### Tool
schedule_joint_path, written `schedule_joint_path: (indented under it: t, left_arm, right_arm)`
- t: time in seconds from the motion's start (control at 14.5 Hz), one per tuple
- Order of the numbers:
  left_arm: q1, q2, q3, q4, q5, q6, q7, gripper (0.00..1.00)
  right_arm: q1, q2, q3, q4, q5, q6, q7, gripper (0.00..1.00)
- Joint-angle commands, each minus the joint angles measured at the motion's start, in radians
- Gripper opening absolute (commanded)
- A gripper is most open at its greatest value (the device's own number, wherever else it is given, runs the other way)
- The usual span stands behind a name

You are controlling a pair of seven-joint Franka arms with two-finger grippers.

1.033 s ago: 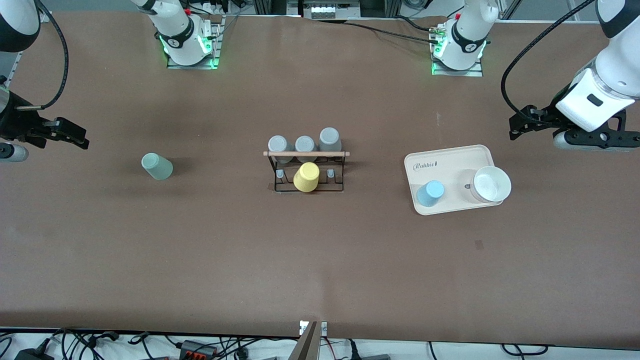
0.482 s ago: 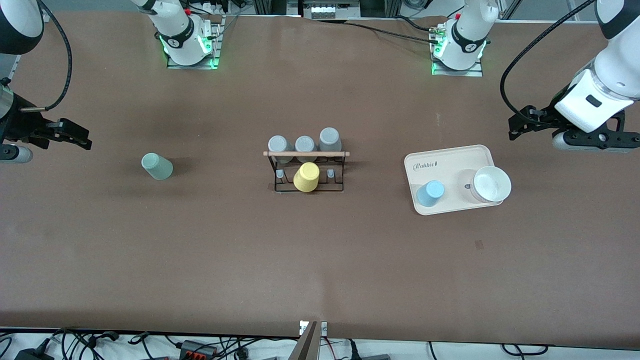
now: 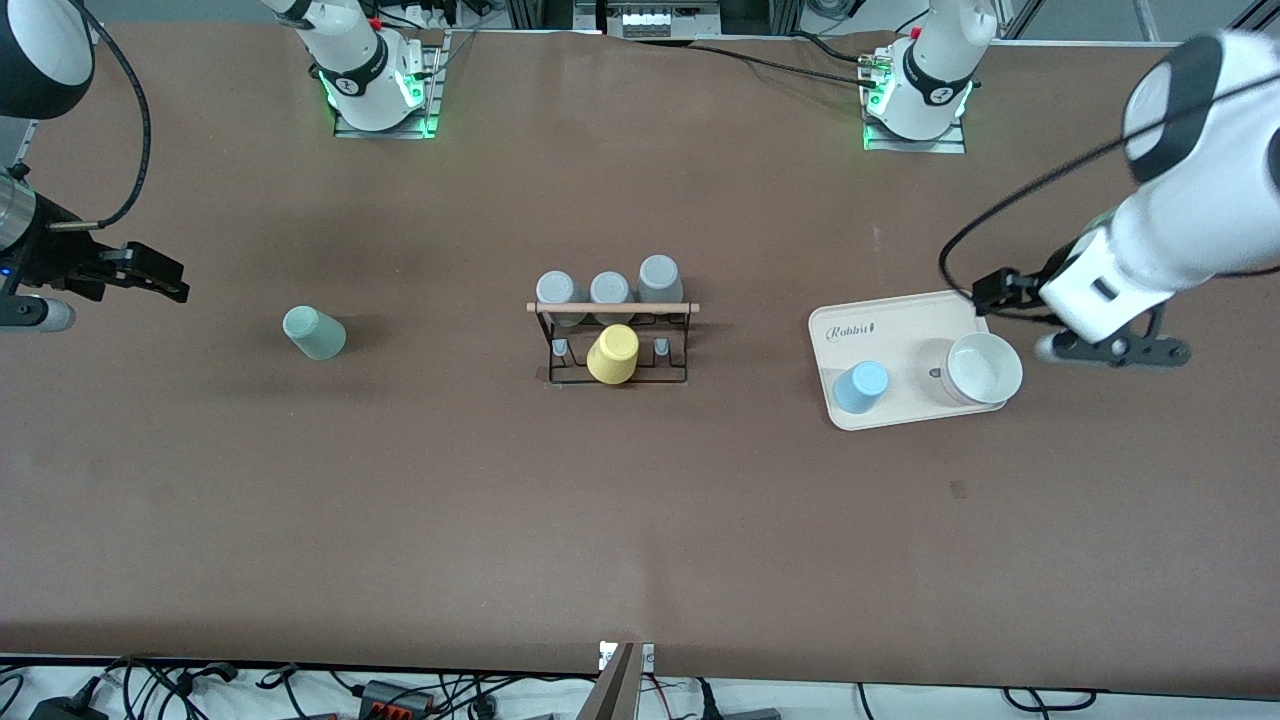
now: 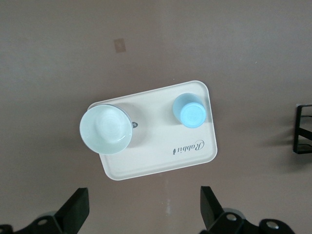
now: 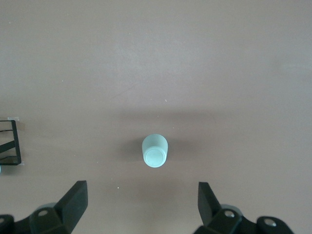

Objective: Hang scattered cups on rack with three cups
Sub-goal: 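Reach the left gripper down to the light blue cup on the tray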

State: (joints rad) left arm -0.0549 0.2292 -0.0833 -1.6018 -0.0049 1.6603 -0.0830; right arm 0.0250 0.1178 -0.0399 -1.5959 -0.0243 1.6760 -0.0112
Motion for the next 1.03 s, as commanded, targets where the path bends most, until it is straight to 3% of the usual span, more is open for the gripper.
schedule_joint_path:
  t: [0.0,0.41,0.69,0.96]
  left_arm:
    - [-0.006,0.108,-0.004,0.057,-0.004,0.001,0.0,1.0]
    - [-0.105,0.248,-0.003,-0.006,-0.001,0.134,-0.017,1.0]
    - [-0.103,0.282,-0.003,-0.095,-0.001,0.28,-0.02,1.0]
    - [-0.108,0.328,-0.003,-0.092,0.002,0.32,-0.02,1.0]
  right_arm:
    - [0.018,0.011,0.0,-0.003,-0.032,0.016,-0.003,1.0]
    - [0.02,0.028,0.0,-0.003,-0.026,0.019,0.01,1.0]
    - [0.016,0.023,0.0,0.011,-0.029,0.014,0.01,1.0]
    - [0.018,0.016,0.0,0.017,-0.02,0.008,-0.001,1.0]
